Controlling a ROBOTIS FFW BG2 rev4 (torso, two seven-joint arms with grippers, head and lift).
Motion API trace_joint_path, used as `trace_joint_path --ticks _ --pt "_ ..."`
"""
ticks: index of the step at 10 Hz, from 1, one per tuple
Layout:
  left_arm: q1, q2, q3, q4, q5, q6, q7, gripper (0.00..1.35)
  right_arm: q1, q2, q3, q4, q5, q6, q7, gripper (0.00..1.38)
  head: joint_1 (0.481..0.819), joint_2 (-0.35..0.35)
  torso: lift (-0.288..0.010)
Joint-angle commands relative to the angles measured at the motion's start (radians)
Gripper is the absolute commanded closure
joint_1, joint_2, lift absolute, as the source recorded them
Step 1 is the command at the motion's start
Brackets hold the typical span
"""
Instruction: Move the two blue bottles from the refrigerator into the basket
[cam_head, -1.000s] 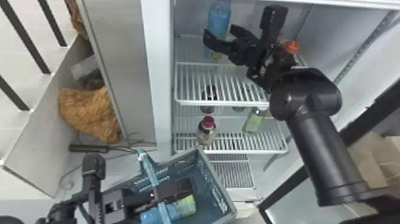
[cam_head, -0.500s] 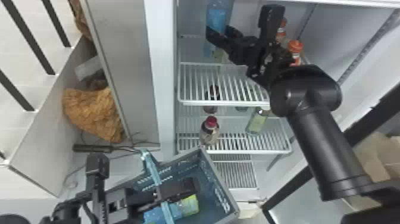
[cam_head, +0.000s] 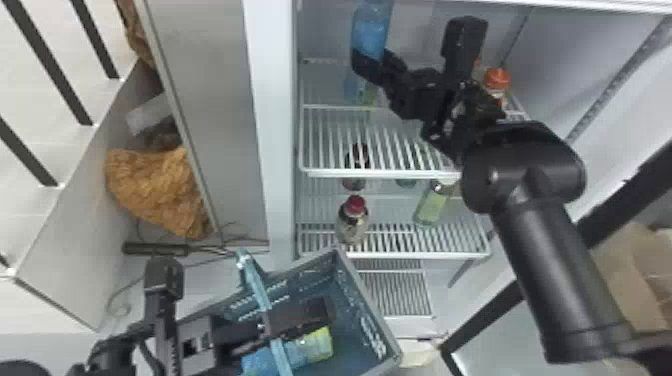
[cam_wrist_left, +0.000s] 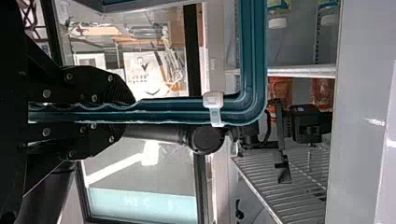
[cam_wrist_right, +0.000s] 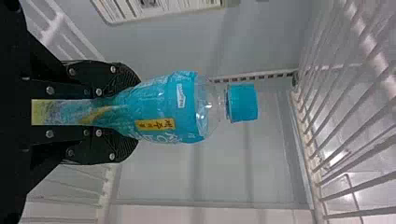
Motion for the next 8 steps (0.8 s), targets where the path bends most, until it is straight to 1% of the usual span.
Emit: trace_joint_path --ticks 1,3,8 --pt "0.0 0.0 -0.002 0.0 0.0 0.0 0.0 1.2 0.052 -0.004 -0.016 -0.084 -0.003 0.01 0.006 1.28 0.695 -0.111 -0.01" --pt "0.0 0.0 -0.004 0.0 0.0 -0.002 0.002 1.2 0.121 -0.01 -0.024 -0.192 -0.003 0.017 0.021 1.28 0.695 -0.112 -0.01" --pt "0.005 0.0 -0.006 0.0 0.0 -0.002 0.0 1.2 0.293 -0.028 -0.032 -0.448 -0.027 0.106 0.062 1.28 0.695 -0.095 -0.01"
